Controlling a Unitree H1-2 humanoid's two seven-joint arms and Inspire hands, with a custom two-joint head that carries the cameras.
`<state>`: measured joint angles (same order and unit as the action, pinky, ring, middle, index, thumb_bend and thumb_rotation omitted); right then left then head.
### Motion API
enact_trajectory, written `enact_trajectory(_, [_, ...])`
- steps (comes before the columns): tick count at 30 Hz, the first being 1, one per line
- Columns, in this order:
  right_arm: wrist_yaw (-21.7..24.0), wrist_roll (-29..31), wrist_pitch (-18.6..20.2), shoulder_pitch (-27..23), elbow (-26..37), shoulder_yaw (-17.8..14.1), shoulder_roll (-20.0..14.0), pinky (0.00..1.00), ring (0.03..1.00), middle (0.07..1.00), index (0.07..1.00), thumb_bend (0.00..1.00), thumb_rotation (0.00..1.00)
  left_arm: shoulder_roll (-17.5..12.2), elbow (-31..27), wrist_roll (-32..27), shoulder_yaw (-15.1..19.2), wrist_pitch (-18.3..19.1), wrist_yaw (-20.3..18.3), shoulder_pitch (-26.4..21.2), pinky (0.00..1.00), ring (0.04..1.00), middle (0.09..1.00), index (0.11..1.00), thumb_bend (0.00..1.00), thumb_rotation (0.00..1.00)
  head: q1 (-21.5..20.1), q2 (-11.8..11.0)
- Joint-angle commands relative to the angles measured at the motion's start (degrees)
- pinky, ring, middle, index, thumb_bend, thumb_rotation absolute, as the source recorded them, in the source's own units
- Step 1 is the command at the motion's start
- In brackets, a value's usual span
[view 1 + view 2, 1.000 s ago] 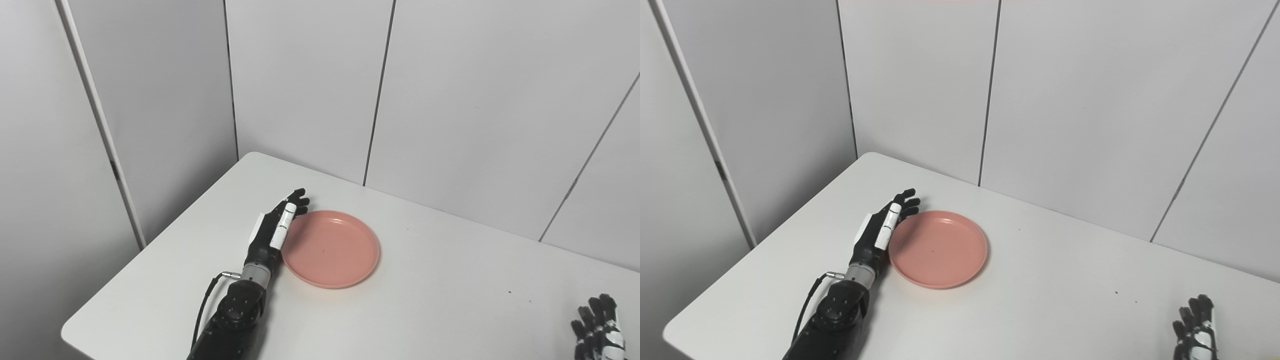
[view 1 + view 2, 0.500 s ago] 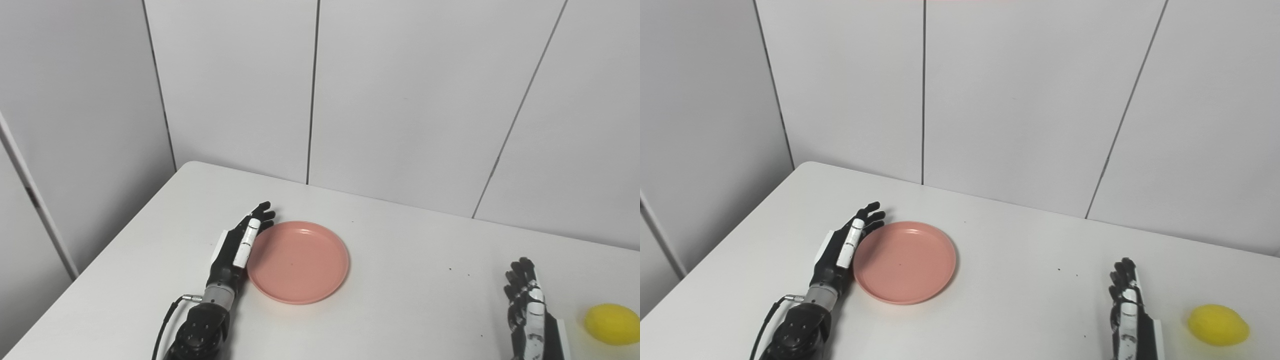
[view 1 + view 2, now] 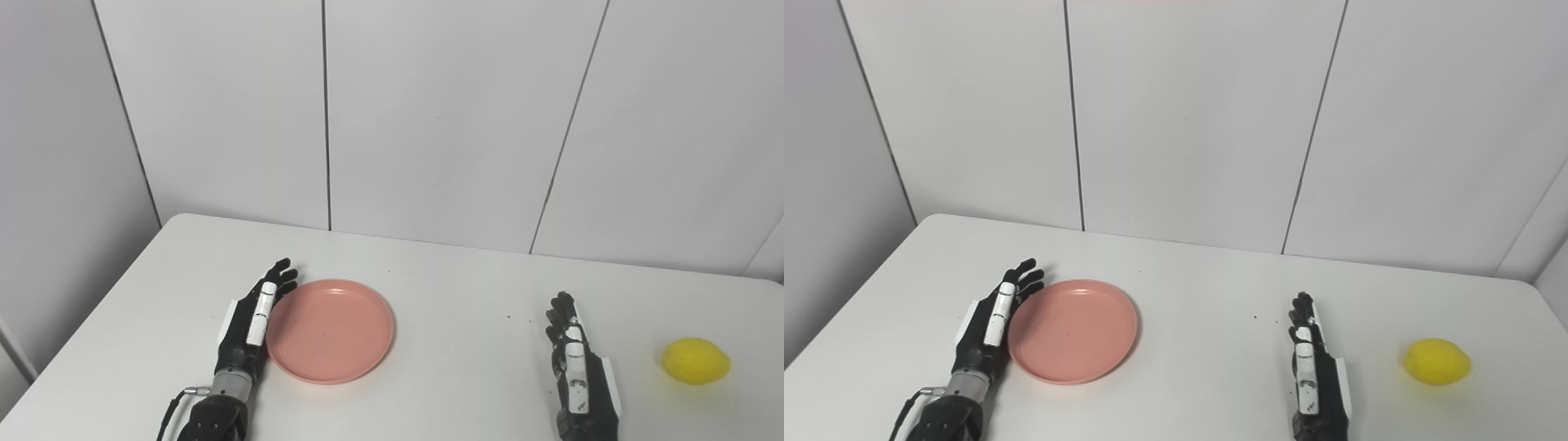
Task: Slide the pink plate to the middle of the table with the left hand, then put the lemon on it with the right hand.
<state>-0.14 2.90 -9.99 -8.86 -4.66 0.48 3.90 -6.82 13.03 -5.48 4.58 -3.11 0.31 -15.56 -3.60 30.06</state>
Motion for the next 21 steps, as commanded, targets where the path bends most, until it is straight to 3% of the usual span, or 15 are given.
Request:
enact_trajectory(1, [-0.2,-0.2,-0.3,-0.1,0.0,0.6,1.3,1.0,0.98,0.966,0.963,0.74,1.0,0.7,0.3,-1.0,-0.7,-0.2,-2.0,-1.1,0.86,0.859,0.853,0.839,0.7,1.0,-1.2,0.3])
enact_trajectory(9, [-1.1,-2.1,0.2,-0.4,-0.4,1.9,2.4,1.0,0.99,0.977,0.97,0.75,1.0,1.5,1.1,-1.7,-1.3,0.6,-3.0,-1.5,0.88,0.871,0.859,0.842,0.69,1.0,-7.0,0.6])
enact_trajectory(21, [-1.1,-2.5,1.2,-0.7,-0.5,2.4,2.5,1.0,1.0,0.987,0.978,0.77,1.0,5.5,2.5,-3.0,-2.8,0.0,-3.8,-1.9,0.89,0.888,0.888,0.871,0.72,1.0,-7.8,0.8])
